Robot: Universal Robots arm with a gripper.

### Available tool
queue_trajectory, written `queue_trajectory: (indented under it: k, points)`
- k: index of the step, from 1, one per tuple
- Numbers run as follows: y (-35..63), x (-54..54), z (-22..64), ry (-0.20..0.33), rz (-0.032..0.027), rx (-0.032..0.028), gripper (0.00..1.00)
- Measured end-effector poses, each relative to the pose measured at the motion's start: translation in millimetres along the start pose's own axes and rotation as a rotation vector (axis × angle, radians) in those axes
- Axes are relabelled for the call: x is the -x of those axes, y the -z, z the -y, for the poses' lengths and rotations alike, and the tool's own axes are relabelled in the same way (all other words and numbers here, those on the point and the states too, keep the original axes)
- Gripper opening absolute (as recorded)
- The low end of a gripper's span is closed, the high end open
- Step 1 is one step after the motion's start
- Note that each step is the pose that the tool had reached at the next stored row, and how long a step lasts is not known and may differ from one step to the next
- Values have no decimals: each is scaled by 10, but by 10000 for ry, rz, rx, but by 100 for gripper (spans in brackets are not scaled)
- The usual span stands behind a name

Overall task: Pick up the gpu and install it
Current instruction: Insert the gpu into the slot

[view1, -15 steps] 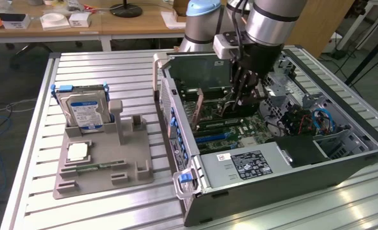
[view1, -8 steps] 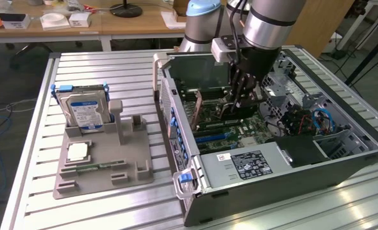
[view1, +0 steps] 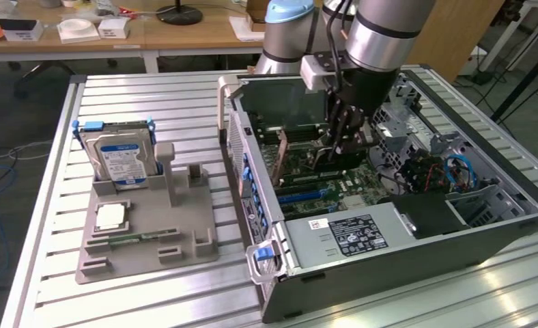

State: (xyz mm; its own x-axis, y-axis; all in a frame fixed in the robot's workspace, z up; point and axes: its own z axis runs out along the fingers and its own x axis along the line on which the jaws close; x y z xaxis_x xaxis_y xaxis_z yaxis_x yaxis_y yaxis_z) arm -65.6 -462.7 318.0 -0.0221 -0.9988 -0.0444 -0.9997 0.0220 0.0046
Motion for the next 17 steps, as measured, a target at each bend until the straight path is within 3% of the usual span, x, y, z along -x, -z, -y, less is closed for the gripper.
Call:
queue_trajectory:
  k: [11, 17]
  points:
    - [-44, -2, -5, 0, 0, 0, 26]
    - [-129, -6, -17, -2, 1, -1, 26]
